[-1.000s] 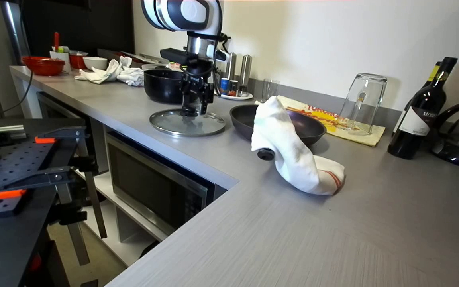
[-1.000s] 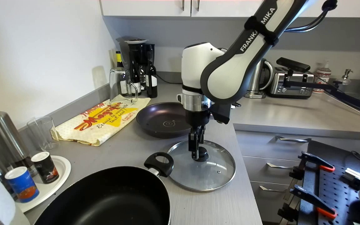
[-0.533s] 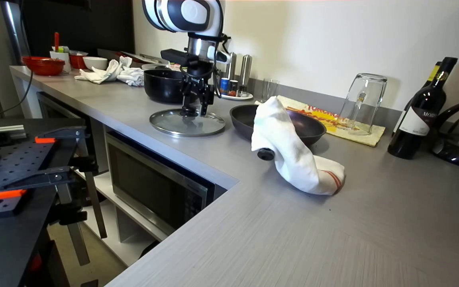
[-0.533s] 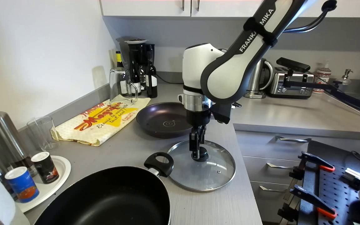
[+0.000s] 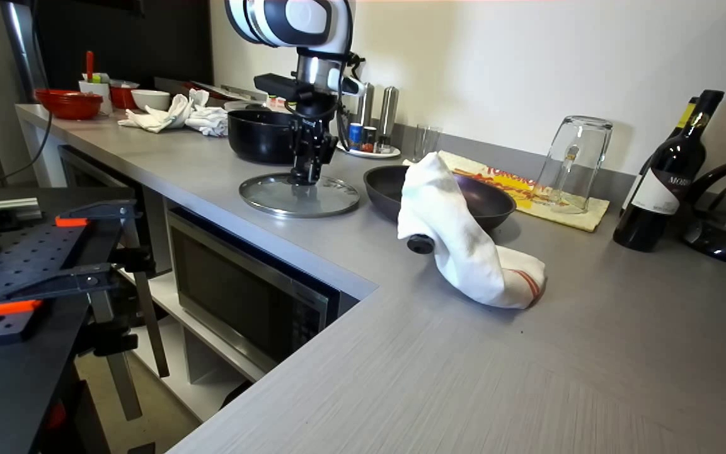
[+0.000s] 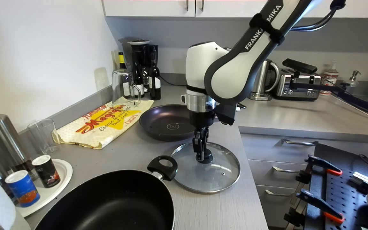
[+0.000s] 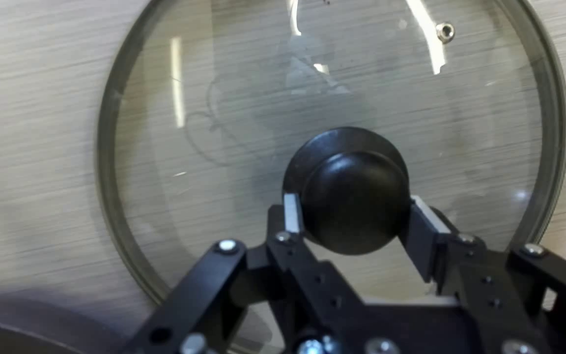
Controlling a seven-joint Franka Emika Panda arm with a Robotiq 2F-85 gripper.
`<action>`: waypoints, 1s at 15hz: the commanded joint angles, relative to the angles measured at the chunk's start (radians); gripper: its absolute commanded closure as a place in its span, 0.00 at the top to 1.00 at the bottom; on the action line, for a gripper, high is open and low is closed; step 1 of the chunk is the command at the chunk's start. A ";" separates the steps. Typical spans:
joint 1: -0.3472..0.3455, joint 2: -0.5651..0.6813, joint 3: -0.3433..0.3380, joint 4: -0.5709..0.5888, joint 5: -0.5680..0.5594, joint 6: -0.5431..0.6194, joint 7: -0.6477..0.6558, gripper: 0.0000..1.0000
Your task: Place the lid on the pot
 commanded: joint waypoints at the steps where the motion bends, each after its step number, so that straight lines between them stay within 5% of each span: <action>1: -0.002 0.006 0.005 -0.001 0.028 0.004 -0.030 0.26; 15: 0.054 -0.174 -0.006 -0.122 -0.029 -0.041 0.045 0.25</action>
